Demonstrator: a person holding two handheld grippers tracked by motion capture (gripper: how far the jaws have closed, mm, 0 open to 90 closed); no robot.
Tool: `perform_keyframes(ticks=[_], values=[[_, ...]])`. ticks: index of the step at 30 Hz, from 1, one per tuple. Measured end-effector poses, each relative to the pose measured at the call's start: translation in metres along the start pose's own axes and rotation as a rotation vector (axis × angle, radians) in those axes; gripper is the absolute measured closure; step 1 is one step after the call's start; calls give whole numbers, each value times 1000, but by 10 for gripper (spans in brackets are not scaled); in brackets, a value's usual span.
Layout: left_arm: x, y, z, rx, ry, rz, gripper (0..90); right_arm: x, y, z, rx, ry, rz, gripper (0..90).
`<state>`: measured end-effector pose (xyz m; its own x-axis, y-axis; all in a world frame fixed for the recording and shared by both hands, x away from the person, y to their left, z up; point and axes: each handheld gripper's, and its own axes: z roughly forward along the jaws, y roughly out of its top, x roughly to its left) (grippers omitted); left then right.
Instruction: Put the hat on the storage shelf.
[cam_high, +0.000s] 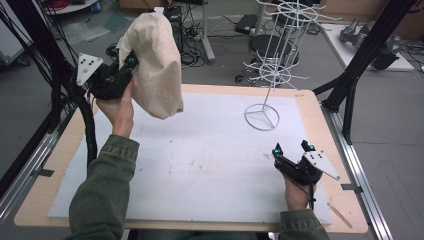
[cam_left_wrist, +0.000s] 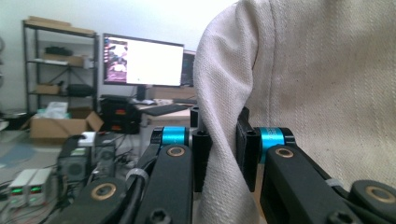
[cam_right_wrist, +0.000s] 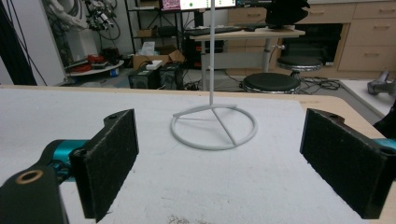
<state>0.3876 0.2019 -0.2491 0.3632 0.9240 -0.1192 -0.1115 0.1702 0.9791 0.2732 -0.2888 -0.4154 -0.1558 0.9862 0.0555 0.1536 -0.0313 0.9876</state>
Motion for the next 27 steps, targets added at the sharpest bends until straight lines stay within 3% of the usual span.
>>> perform_keyframes(ticks=[4, 9, 20, 27], values=[[-8, 2, 10, -8, -33, 14, 805, 0, 0, 0, 1, 1, 0, 106], [-16, 6, 23, -34, -86, -14, 805, 0, 0, 0, 1, 2, 0, 106], [-41, 16, 54, -58, -151, 4, 805, 0, 0, 1, 5, 10, -1, 106], [-58, 19, 75, -68, -191, -9, 805, -1, 0, 0, 4, 10, 4, 106]])
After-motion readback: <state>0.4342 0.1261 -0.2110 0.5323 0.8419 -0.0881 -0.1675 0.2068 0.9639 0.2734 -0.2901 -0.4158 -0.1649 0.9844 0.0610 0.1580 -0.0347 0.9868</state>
